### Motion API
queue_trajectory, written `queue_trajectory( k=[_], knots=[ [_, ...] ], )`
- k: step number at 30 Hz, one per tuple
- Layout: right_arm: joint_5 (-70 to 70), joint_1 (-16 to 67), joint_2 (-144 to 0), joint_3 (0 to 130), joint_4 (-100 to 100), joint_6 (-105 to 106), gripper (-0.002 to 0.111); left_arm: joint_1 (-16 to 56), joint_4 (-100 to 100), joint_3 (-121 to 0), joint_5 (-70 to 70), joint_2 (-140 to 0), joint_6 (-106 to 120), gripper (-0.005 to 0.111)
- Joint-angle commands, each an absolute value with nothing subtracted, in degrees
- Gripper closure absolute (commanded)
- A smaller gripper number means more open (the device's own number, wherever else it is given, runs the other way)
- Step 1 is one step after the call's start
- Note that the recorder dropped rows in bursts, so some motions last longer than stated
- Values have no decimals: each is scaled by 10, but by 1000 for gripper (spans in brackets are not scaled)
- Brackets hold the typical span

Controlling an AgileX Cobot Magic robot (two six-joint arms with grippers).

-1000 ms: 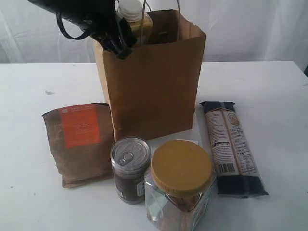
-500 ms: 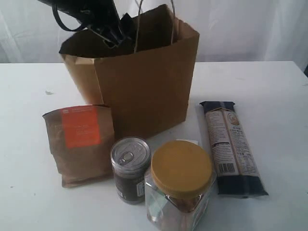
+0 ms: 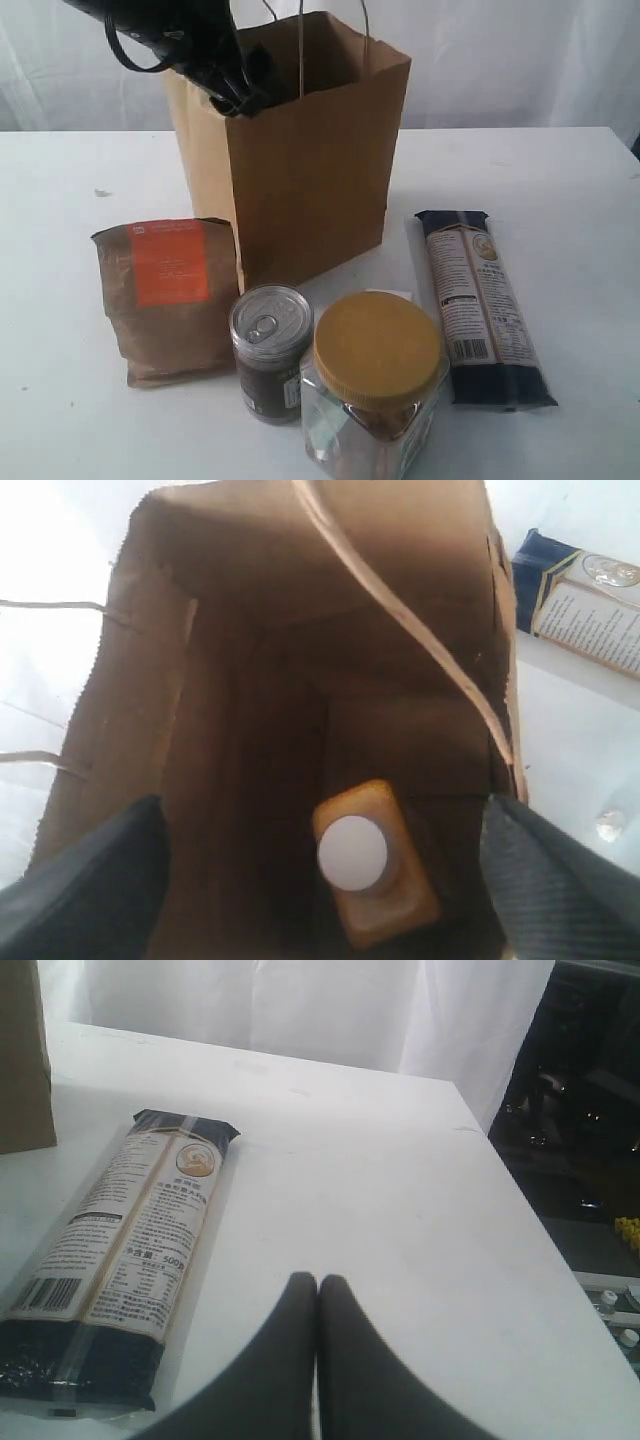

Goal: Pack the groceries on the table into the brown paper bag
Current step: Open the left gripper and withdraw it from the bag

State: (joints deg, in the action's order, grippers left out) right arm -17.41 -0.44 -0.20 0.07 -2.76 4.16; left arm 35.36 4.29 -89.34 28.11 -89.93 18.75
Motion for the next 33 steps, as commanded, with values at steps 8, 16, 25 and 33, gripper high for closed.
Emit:
queue_trajectory(
  k=[8, 16, 25, 33],
  knots=[
    [-166, -4, 0, 0, -28, 43, 108, 353, 104, -898, 296, -835, 180, 22],
    [-166, -4, 0, 0, -28, 43, 108, 351, 201, -898, 307, -753, 177, 22],
    [-166, -4, 0, 0, -28, 43, 108, 102, 408, -775, 435, -794, -163, 106],
    [-166, -4, 0, 0, -28, 43, 108, -49, 343, -573, 378, -770, -331, 106]
  ],
)
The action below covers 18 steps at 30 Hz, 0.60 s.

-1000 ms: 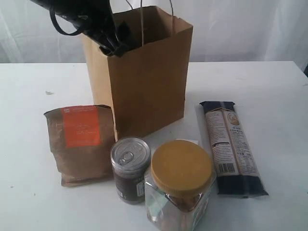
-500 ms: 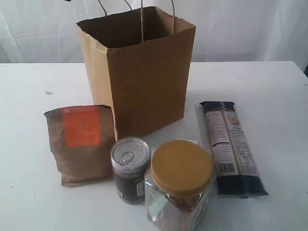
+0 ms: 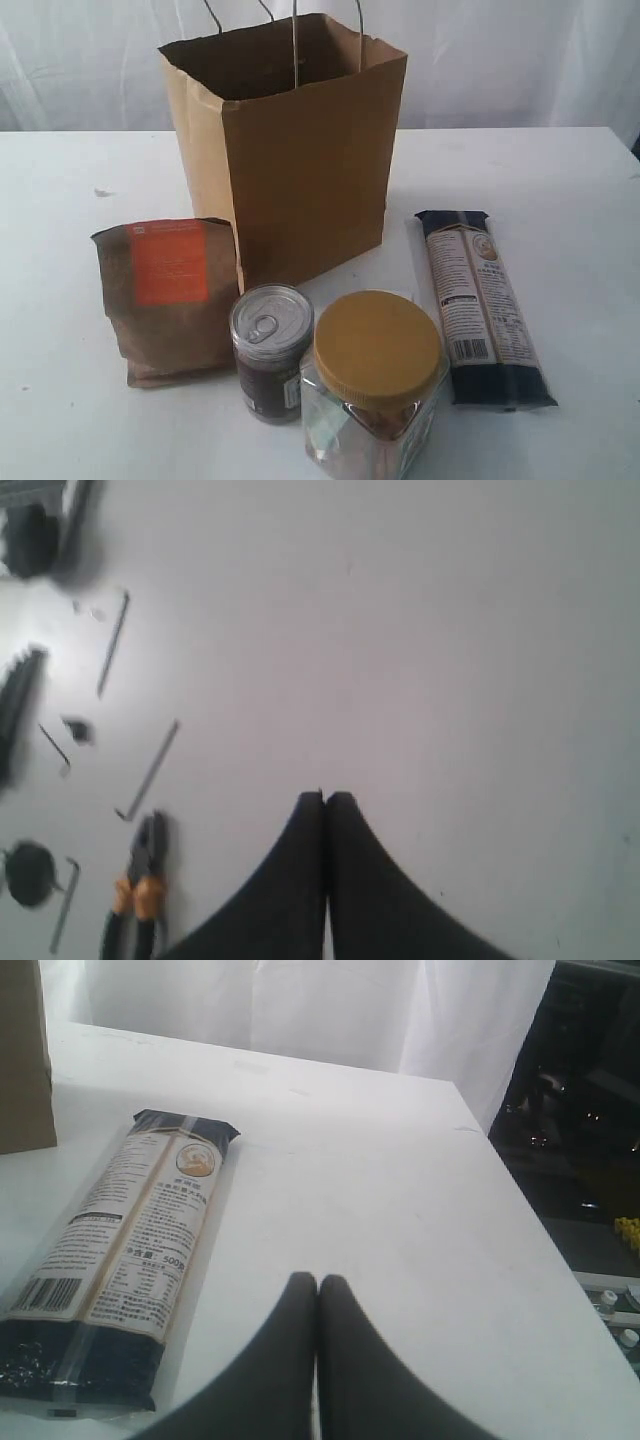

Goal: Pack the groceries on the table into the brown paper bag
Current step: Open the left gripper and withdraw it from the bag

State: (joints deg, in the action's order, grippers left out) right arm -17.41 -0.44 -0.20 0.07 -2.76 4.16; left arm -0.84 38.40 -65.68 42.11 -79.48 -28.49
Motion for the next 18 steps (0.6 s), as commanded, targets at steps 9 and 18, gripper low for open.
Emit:
queue_trajectory(
  k=[9, 18],
  knots=[
    [-166, -4, 0, 0, -28, 43, 108, -56, 316, -403, 77, -631, -365, 106],
    [-166, -4, 0, 0, -28, 43, 108, -56, 240, -395, 27, -398, -452, 106]
  ],
)
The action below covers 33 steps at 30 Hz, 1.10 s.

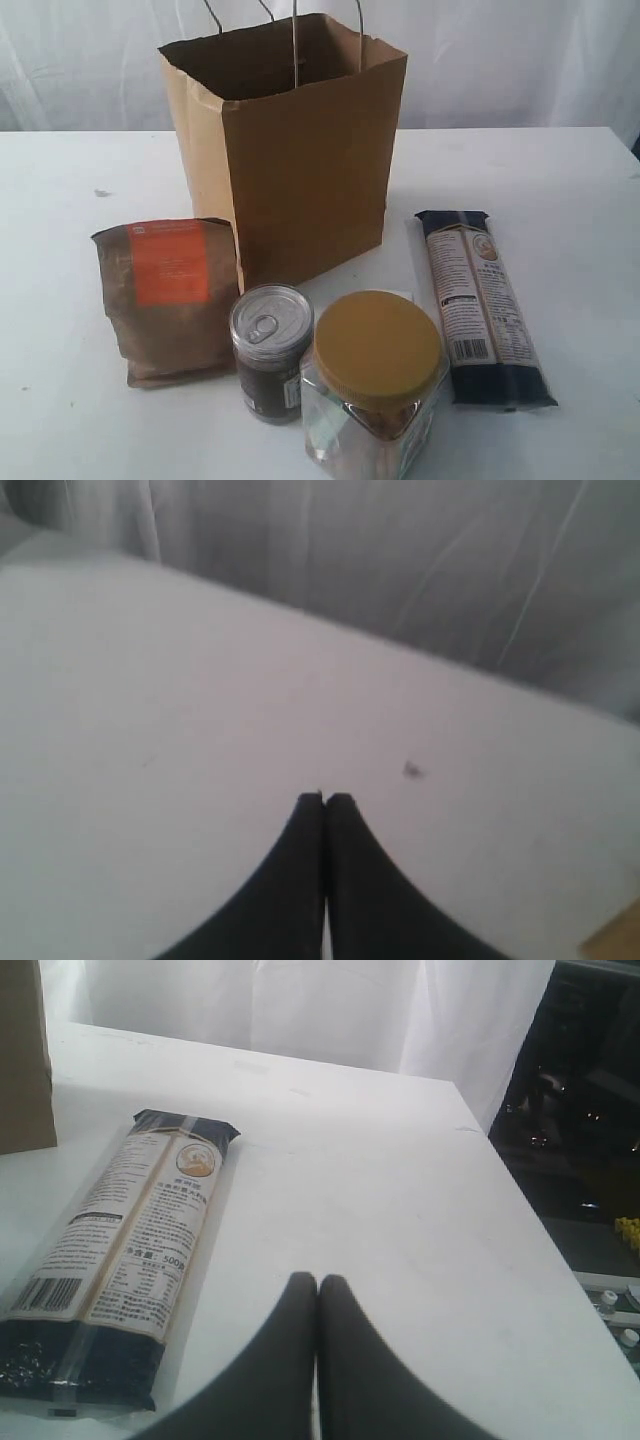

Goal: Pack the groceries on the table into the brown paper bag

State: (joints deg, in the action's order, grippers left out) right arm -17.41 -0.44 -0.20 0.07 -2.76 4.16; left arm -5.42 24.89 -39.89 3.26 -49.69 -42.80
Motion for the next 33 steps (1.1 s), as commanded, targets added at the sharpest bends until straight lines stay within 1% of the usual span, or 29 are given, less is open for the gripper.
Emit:
queue_trajectory(
  k=[1, 4, 5, 8, 11, 13, 17, 20, 21, 23, 25, 27, 29, 33],
  knots=[
    [-166, -4, 0, 0, -28, 43, 108, -56, 240, -395, 35, -372, -452, 106],
    [-166, -4, 0, 0, -28, 43, 108, -56, 240, -395, 67, -307, -451, 106],
    [-166, -4, 0, 0, -28, 43, 108, -56, 241, -395, 98, -269, -444, 106],
    [-166, -4, 0, 0, -28, 43, 108, -56, 241, -395, 168, -212, -386, 106],
    [-166, -4, 0, 0, -28, 43, 108, -56, 219, -391, 285, -144, -340, 106],
    [-166, -4, 0, 0, -28, 43, 108, -56, 196, -361, 295, -101, -320, 106],
    [-166, -4, 0, 0, -28, 43, 108, -56, 147, -248, 274, -56, -326, 106],
    [-166, -4, 0, 0, -28, 43, 108, -56, 71, -153, 260, -54, -395, 106],
    [-166, -4, 0, 0, -28, 43, 108, -56, 70, -123, 206, -54, -448, 106],
    [-166, -4, 0, 0, -28, 43, 108, -56, 70, -93, 110, -54, -481, 106],
    [-166, -4, 0, 0, -28, 43, 108, -56, 74, -65, -23, -54, -475, 106],
    [-166, -4, 0, 0, -28, 43, 108, -56, 86, -51, -101, -54, -436, 106],
    [-166, -4, 0, 0, -28, 43, 108, -53, 102, -46, -105, -54, -358, 106],
    [-166, -4, 0, 0, -28, 43, 108, -23, 102, -46, -55, -54, -193, 107]
  ],
)
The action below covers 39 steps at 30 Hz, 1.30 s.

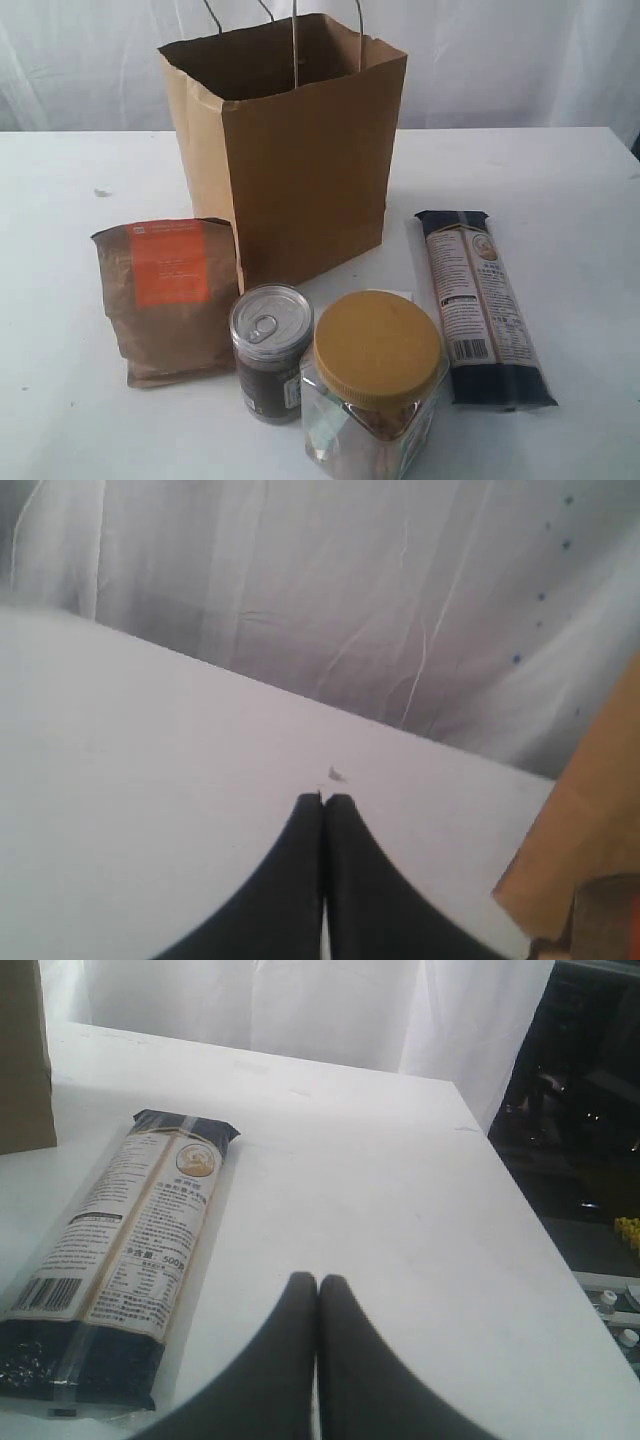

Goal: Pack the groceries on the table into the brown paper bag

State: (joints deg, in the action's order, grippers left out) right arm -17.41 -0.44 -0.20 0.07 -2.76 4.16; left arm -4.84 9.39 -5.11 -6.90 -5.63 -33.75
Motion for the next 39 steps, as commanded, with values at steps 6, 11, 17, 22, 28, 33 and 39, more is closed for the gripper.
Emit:
queue_trajectory(
  k=[6, 11, 17, 22, 28, 33, 39],
  knots=[
    [-166, -4, 0, 0, -28, 43, 108, 3, 102, -46, -80, -54, -146, 107],
    [-166, -4, 0, 0, -28, 43, 108, 3, 102, -46, -59, -54, -111, 107],
    [-166, -4, 0, 0, -28, 43, 108, 1, 104, -46, 39, -54, 11, 107],
    [-166, -4, 0, 0, -28, 43, 108, 1, 103, 0, 10, -54, 8, 107],
    [-166, -4, 0, 0, -28, 43, 108, 1, 73, 0, 74, -54, 0, 107],
    [-166, -4, 0, 0, -28, 43, 108, 1, 46, 0, 0, -54, 0, 107],
    [-166, -4, 0, 0, -28, 43, 108, 1, 96, 0, -8, -54, 30, 107]
  ],
)
